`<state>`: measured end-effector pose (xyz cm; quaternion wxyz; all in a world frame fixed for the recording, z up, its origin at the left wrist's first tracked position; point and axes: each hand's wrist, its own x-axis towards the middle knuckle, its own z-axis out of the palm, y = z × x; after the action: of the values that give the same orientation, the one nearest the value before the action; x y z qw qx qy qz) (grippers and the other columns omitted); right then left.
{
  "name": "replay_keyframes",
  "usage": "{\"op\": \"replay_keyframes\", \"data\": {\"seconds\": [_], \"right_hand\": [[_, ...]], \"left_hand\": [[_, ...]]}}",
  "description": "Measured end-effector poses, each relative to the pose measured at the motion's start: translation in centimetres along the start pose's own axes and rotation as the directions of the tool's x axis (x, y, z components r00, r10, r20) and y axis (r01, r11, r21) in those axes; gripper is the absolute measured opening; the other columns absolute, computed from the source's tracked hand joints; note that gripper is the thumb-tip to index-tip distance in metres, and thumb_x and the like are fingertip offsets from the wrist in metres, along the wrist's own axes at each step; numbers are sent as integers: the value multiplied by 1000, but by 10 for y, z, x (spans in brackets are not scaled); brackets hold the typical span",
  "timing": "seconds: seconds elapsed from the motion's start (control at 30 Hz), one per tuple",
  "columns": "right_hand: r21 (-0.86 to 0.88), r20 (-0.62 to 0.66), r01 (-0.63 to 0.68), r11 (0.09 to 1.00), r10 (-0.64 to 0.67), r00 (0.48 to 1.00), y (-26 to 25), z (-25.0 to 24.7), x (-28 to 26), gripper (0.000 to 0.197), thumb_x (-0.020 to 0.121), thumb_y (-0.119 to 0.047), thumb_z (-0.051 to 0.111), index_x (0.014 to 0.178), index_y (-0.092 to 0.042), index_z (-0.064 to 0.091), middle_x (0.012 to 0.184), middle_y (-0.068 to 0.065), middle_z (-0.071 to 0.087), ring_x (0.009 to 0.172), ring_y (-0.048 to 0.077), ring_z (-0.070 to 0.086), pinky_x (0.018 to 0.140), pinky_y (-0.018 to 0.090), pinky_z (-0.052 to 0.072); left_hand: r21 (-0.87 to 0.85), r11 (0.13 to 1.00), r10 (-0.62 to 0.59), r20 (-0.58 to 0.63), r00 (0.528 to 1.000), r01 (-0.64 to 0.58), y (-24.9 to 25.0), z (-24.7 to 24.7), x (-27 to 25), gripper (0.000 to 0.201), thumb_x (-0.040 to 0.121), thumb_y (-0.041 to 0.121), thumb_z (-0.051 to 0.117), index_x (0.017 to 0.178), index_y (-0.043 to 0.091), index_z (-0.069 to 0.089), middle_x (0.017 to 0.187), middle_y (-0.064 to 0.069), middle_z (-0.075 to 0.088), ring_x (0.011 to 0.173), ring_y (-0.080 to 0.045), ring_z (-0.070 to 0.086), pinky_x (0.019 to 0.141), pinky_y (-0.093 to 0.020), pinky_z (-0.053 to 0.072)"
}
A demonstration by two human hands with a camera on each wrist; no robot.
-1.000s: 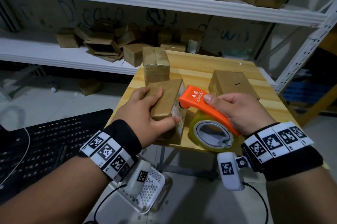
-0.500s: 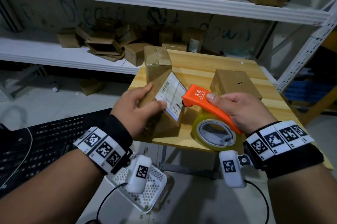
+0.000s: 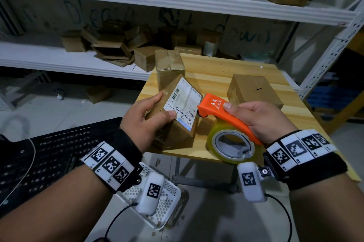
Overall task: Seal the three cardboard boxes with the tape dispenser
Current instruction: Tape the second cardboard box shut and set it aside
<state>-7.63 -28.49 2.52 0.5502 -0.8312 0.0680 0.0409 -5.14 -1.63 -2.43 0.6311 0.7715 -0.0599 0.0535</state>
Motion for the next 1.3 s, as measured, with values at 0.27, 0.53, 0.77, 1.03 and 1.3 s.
{"op": "replay_keyframes", "data": {"seconds": [0.27, 0.53, 0.77, 1.03, 1.3], "right_hand": [[3, 41, 0, 1000, 0, 999, 1, 2, 4, 59, 68, -63, 74, 92, -10, 79, 81, 15, 80, 66, 25, 74, 73, 39, 61], [24, 61, -8, 1000, 7, 998, 2, -1, 4, 46, 79, -55, 72, 90, -11, 79, 78, 14, 79, 56, 17, 72, 55, 23, 59], [17, 42, -11, 1000, 11, 999, 8, -6, 6, 61, 72, -61, 74, 97, -6, 80, 86, 21, 79, 70, 29, 73, 72, 37, 60], [27, 58, -25, 999, 23, 998, 11, -14, 2, 66, 66, -61, 77, 98, -3, 79, 90, 26, 78, 74, 33, 72, 75, 40, 60], [20, 50, -38, 999, 37, 998, 4, -9, -1, 56, 76, -55, 75, 96, -3, 78, 85, 21, 79, 63, 23, 73, 61, 30, 60]], "left_hand": [[-181, 979, -91, 28, 995, 95, -2, 1, -3, 78, 61, 57, 74, 134, 30, 66, 122, -3, 73, 118, -25, 66, 104, -52, 50], [-218, 972, -90, 5, 996, 88, -1, 6, -7, 80, 60, 54, 75, 135, 26, 65, 119, -1, 74, 115, -22, 68, 101, -51, 53], [-217, 974, -65, 11, 998, 66, 1, 9, -9, 88, 56, 56, 75, 137, 25, 63, 120, -2, 73, 110, -18, 70, 92, -42, 58], [-247, 966, -68, 12, 998, 69, -1, 8, -6, 78, 62, 52, 75, 134, 24, 66, 121, -2, 74, 116, -23, 68, 99, -48, 54], [-370, 904, -210, 56, 976, 216, 1, 12, -8, 45, 65, 44, 73, 107, 28, 78, 107, -7, 77, 103, -30, 73, 98, -60, 52]]}}
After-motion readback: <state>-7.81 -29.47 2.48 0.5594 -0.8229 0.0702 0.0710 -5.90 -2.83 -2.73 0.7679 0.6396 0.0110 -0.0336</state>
